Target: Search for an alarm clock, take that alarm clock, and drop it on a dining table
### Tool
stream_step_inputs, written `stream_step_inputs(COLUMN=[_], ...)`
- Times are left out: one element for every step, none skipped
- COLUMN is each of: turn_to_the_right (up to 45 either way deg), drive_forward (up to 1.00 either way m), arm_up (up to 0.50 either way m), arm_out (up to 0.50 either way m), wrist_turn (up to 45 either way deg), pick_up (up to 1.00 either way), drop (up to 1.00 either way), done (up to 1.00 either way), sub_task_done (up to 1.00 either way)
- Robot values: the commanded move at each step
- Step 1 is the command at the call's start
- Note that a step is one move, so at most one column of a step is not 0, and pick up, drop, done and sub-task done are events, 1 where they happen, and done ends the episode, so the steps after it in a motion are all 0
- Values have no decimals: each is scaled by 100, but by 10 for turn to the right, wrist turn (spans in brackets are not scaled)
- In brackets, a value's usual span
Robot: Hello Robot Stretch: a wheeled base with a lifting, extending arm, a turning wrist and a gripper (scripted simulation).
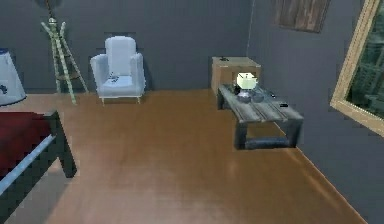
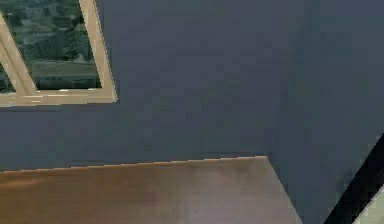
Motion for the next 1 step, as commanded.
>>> stream_step_inputs(turn_to_the_right=[-30], drive_forward=[0], arm_up=[0], arm_out=[0], wrist_turn=[0], pick_up=[0], drop=[0], done=[0], sub_task_done=[0])
